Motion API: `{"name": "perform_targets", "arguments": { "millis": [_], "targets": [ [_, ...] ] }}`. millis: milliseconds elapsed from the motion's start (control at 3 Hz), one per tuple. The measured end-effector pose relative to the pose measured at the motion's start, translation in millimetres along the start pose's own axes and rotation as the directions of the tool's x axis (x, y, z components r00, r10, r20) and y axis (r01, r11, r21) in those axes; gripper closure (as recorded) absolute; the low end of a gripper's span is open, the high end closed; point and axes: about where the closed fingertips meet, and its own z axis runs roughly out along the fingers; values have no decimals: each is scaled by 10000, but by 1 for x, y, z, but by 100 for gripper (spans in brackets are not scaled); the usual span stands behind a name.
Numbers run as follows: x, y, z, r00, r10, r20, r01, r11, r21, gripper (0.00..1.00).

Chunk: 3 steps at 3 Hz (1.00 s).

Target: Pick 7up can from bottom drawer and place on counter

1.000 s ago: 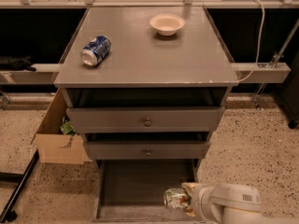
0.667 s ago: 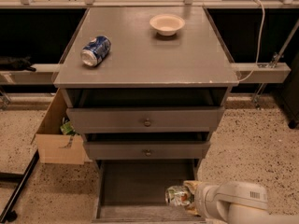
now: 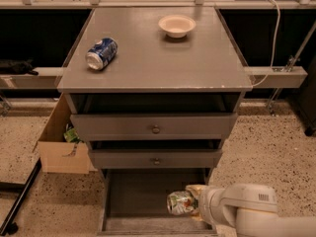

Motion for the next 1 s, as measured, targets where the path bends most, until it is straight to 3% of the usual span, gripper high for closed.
{"name": "perform_targets", "arguments": {
  "millis": [333, 667, 1000],
  "targets": [
    [-24, -50, -35, 9990, -152, -432, 183, 9971, 734, 100],
    [-74, -89, -34, 9944, -923, -511, 971, 9900, 1023, 100],
    [-74, -89, -34, 9945, -916, -512, 965, 9901, 1023, 100]
  ]
}}
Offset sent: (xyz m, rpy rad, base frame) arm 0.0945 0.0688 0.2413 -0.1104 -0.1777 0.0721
